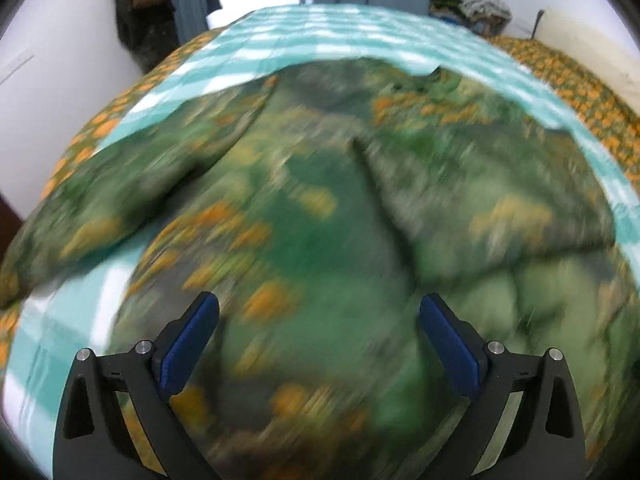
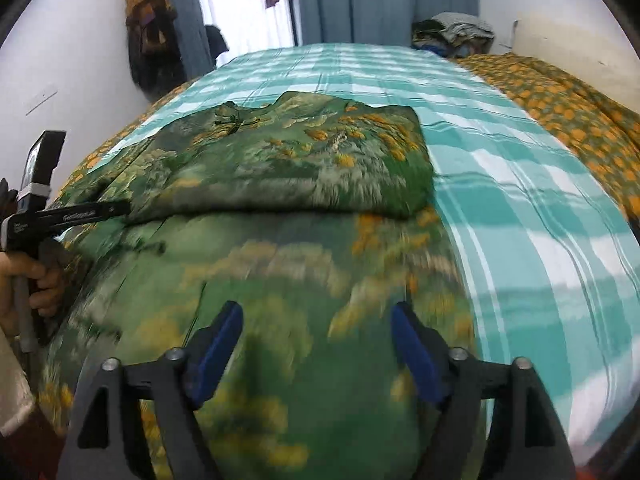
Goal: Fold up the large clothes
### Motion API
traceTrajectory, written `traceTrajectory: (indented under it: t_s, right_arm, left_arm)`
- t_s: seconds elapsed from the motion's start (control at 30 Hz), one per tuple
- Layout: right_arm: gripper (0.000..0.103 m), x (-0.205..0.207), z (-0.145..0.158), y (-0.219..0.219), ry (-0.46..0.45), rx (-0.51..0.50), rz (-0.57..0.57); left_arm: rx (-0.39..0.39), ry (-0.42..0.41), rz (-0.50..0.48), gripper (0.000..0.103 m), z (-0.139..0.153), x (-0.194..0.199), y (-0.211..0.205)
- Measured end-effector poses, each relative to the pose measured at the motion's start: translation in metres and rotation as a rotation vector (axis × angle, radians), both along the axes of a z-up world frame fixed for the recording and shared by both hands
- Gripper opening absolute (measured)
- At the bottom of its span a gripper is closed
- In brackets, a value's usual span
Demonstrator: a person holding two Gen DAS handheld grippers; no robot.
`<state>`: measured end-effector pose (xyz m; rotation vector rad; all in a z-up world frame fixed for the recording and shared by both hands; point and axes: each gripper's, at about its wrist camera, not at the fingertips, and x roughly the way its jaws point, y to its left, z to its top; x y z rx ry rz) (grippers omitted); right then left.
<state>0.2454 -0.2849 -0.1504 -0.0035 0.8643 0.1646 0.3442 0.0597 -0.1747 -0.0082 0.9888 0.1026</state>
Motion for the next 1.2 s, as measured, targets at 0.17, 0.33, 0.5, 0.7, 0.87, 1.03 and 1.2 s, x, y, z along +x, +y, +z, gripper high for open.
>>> traceTrajectory:
  t_s: [0.17, 0.33, 0.5, 0.7, 0.87, 1.03, 1.2]
  right_arm:
    - [0.079, -0.024, -0.003, 0.027, -0.037, -0.072, 0.071]
    - [0.079, -0.024, -0.017, 0.049, -0.045, -0.137, 0.091]
    - [0.080, -0.030, -0.031, 0.057, -0.034, -0.179, 0.100]
    - [0.081, -0.033, -0.038, 0.053, -0.022, -0.149, 0.100]
    - [0.082, -0.035, -0.041, 0.055, -0.039, -0.163, 0.106]
    - [0.082, -0.037, -0.042, 0.056, -0.044, -0.166, 0.110]
    - [0.082, -0.037, -0.042, 0.056, -0.047, -0.169, 0.111]
  left_arm:
    - [-0.091, 0.035, 0.123, 0.101, -0.011, -0.054, 0.037]
    - [-0.081, 0.027, 0.114, 0.102, -0.014, -0.071, 0.033]
    - [-0.090, 0.054, 0.079, 0.102, -0.019, -0.071, 0.029]
    - [-0.080, 0.058, 0.092, 0.102, -0.022, -0.068, 0.028]
    - [-0.063, 0.080, 0.058, 0.102, -0.022, -0.069, 0.025]
    - [-0.091, 0.092, 0.040, 0.102, -0.019, -0.069, 0.030]
    - [-0.126, 0.060, 0.038, 0.102, -0.001, -0.077, 0.037]
